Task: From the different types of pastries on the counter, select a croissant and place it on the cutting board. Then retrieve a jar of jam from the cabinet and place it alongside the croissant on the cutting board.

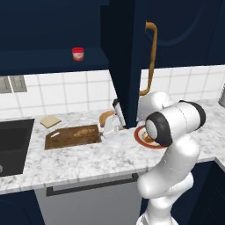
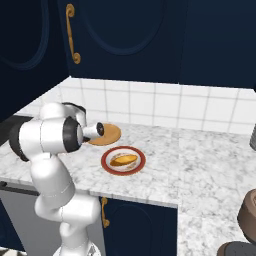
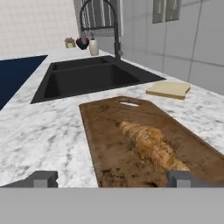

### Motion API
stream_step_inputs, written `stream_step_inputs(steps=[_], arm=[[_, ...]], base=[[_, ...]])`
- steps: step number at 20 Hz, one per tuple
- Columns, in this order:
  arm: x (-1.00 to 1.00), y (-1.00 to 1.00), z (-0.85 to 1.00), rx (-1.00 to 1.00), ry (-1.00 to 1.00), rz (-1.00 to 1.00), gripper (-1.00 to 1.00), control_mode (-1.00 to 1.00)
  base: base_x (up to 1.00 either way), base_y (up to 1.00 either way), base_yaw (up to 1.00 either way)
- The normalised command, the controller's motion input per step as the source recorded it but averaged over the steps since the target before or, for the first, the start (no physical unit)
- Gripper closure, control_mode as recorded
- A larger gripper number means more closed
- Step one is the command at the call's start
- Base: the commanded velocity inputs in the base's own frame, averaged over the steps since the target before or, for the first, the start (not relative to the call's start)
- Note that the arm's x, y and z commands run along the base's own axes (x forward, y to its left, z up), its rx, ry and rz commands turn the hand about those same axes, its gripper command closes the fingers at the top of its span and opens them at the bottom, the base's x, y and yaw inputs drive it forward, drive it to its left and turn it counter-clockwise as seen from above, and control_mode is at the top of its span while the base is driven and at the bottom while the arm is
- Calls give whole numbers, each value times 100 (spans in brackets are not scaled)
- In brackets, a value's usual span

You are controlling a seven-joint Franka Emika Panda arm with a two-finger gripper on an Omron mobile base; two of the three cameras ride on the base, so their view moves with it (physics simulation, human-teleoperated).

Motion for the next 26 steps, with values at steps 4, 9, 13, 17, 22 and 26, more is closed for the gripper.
stream_step_inputs(steps=[4, 9, 13, 17, 22, 26], arm=[[-44, -65, 19, 0, 5, -6, -100, -100], [-34, -57, 40, 0, 2, -10, -100, -100], [-54, -28, 33, 0, 10, -12, -100, -100], [-43, -17, 24, 0, 14, -13, -100, -100], [-71, -32, 39, 0, 17, -16, -100, -100], [-21, -13, 5, 0, 6, -5, -100, 100]], base=[[0, 0, 0], [0, 0, 0], [0, 0, 0], [0, 0, 0], [0, 0, 0], [-74, -37, -16]])
